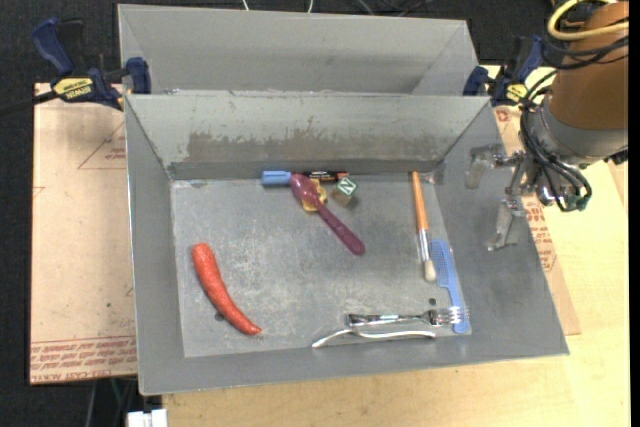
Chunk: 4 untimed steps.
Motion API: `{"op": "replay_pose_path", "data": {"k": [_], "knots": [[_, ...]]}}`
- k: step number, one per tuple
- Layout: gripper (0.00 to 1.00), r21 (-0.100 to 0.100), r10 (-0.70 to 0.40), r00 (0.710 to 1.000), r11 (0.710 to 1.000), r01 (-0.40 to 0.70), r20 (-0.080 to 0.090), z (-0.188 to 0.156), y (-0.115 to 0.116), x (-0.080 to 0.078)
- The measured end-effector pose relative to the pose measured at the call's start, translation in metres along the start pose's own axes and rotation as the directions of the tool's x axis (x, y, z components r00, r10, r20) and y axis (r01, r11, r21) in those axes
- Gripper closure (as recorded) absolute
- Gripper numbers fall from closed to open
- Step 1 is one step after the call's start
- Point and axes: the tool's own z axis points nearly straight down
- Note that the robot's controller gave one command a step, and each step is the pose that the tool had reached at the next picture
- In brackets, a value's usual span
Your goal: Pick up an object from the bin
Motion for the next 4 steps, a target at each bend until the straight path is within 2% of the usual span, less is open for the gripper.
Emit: {"op": "replay_pose_path", "data": {"k": [1,2,3,4], "knots": [[0.0,0.001,-0.004,1.0,1.0,0.004,0.007,-0.004,0.001,-0.002],[0.0,0.006,-0.621,0.784,0.784,0.621,0.007,0.081,0.01,-0.008],[0.0,0.003,-0.419,0.908,0.908,0.419,0.008,0.081,0.005,-0.002],[0.0,0.004,-0.628,0.778,0.778,0.628,0.007,0.086,0.012,0.0]]}}
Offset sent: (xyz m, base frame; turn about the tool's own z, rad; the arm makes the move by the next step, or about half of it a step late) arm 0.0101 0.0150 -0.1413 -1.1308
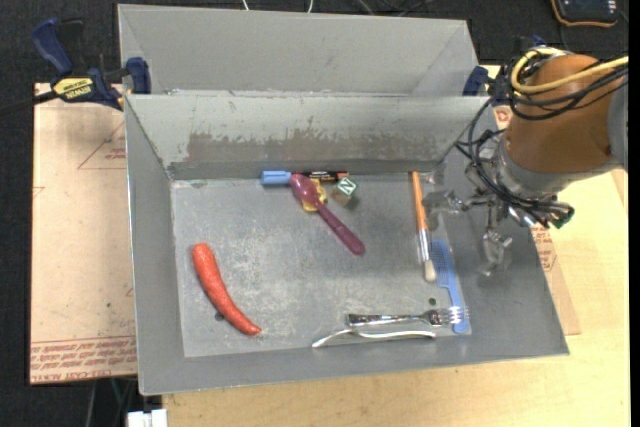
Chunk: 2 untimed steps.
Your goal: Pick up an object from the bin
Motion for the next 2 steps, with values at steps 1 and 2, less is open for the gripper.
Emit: {"op": "replay_pose_path", "data": {"k": [1,2], "knots": [[0.0,-0.006,-0.254,0.967,0.967,0.254,0.01,0.0556,0.0191,0.0015],[1.0,0.009,-0.576,0.817,0.817,0.576,0.003,0.0545,0.0187,-0.0028]]}}
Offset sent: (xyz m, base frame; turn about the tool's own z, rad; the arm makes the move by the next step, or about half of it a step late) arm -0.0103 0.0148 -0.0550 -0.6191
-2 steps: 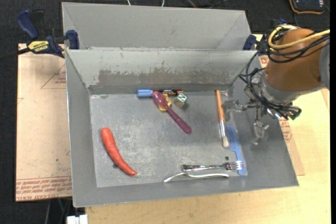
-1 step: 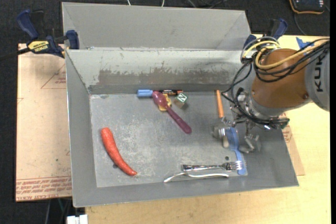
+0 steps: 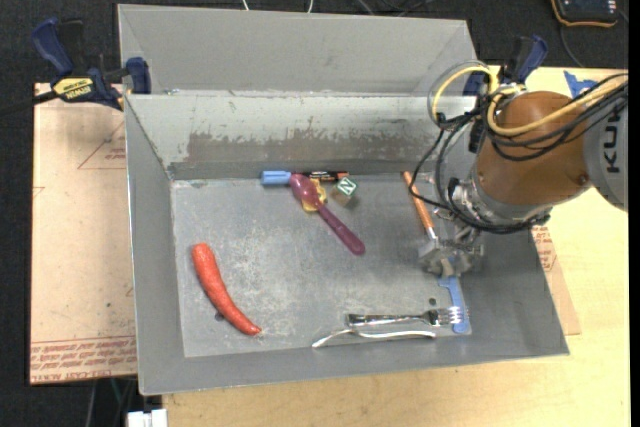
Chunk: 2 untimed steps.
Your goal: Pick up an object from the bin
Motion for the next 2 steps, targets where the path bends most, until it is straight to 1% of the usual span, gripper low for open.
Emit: {"op": "replay_pose_path", "data": {"k": [2], "knots": [[1.0,0.0,0.001,1.0,1.0,-0.001,0.001,-0.0007,0.0,-0.0001]]}}
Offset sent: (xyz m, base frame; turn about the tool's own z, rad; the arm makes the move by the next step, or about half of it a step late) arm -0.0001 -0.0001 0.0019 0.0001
